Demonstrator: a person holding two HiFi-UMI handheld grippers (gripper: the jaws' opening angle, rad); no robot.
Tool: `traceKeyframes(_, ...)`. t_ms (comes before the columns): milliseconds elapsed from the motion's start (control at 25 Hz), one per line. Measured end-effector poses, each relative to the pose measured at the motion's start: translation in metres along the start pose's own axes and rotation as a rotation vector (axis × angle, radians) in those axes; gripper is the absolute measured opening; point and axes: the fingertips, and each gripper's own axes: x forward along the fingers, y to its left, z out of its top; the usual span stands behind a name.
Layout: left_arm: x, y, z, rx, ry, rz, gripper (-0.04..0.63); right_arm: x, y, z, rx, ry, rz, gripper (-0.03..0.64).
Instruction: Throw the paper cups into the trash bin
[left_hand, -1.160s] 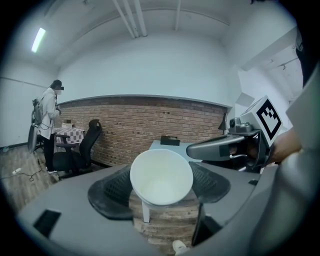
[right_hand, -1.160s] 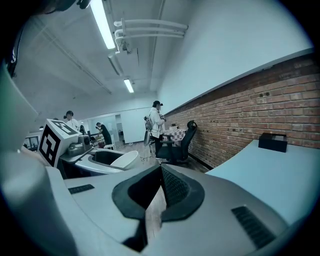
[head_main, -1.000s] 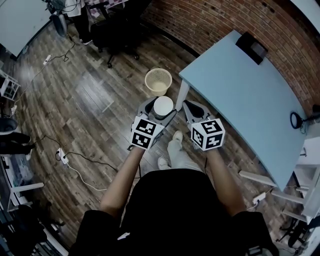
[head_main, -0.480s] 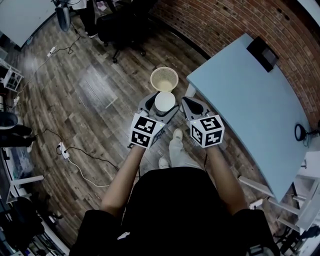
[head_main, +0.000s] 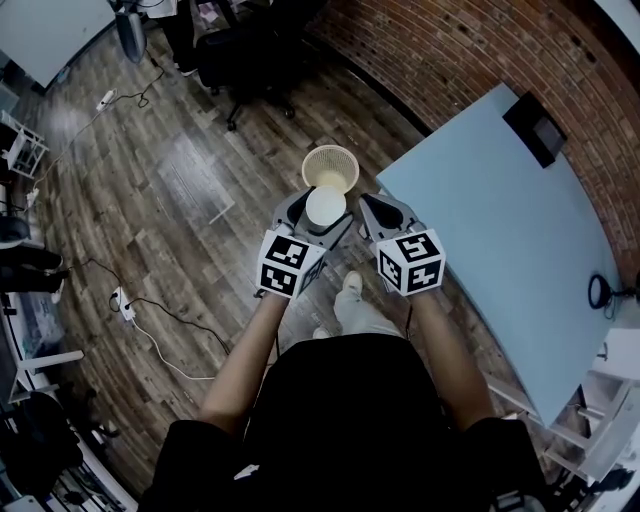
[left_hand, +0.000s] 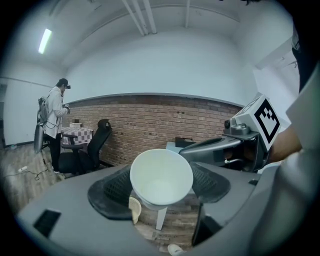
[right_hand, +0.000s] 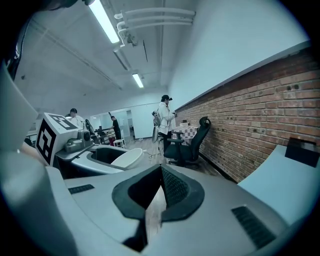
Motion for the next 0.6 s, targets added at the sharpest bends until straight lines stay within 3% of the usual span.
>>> traceKeyframes(600, 0.067, 0.055, 0.013, -0.053, 0.026, 0.074, 0.359, 0.062, -0.060, 0.013, -0.008, 0.042, 0.064, 0.005)
